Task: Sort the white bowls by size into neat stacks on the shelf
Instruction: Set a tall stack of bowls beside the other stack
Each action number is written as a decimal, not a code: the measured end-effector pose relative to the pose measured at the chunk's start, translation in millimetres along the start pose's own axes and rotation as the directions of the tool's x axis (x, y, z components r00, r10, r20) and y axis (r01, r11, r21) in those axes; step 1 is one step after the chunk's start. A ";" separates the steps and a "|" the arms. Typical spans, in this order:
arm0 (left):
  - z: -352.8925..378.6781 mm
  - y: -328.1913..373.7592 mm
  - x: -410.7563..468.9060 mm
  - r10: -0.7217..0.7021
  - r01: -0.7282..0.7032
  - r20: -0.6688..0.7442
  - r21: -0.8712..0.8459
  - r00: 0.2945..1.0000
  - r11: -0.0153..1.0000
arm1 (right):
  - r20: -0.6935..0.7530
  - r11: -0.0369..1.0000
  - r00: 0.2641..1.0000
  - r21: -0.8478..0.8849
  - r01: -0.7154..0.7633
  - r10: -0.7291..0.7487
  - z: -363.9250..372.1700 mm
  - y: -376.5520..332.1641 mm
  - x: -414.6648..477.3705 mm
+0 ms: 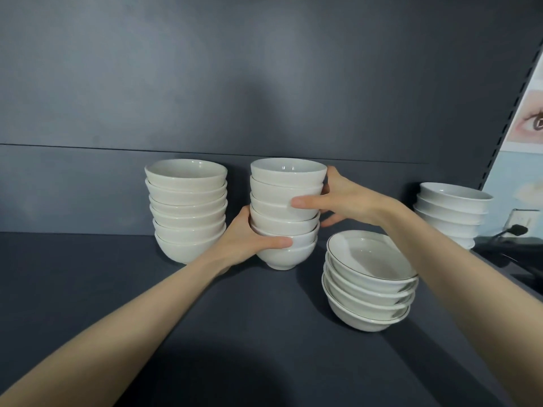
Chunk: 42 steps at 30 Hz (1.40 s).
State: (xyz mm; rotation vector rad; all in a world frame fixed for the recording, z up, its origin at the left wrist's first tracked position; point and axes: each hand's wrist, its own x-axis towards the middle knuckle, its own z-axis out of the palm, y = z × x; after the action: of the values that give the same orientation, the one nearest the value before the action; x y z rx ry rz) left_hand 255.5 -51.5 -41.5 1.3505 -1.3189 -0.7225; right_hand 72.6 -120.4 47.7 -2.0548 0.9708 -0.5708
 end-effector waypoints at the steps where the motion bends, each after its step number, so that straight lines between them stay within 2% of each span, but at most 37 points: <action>1: -0.7 -0.7 0.1 -0.002 0.002 -0.004 -0.008 1.000 1.000 | 0.004 1.000 1.000 -0.006 0.003 -0.003 0.0 -1.0 0.0; 11: -9.9 -2.3 -13.8 -0.025 0.024 -0.008 -0.019 1.000 1.000 | 0.049 1.000 0.999 0.017 -0.022 0.021 5.2 -11.3 -14.9; 23: -22.5 8.1 -65.2 0.048 -0.050 -0.025 -0.052 0.999 0.997 | 0.089 0.999 0.996 0.037 0.013 -0.016 27.3 -26.6 -46.1; 32: -30.0 19.9 -107.6 0.010 -0.010 -0.064 0.002 0.998 1.000 | 0.072 0.996 0.997 0.081 0.035 -0.041 43.5 -34.8 -78.5; 42: -27.3 25.6 -130.1 0.050 -0.050 -0.072 -0.003 0.996 0.999 | 0.060 0.991 0.996 0.123 0.052 -0.059 54.0 -37.5 -93.2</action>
State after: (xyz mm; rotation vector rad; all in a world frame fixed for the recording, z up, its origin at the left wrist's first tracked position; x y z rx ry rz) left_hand 246.4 83.5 -42.5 1.3232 -1.2888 -0.6371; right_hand 68.1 -6.7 39.3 -1.9843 0.8244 -0.5764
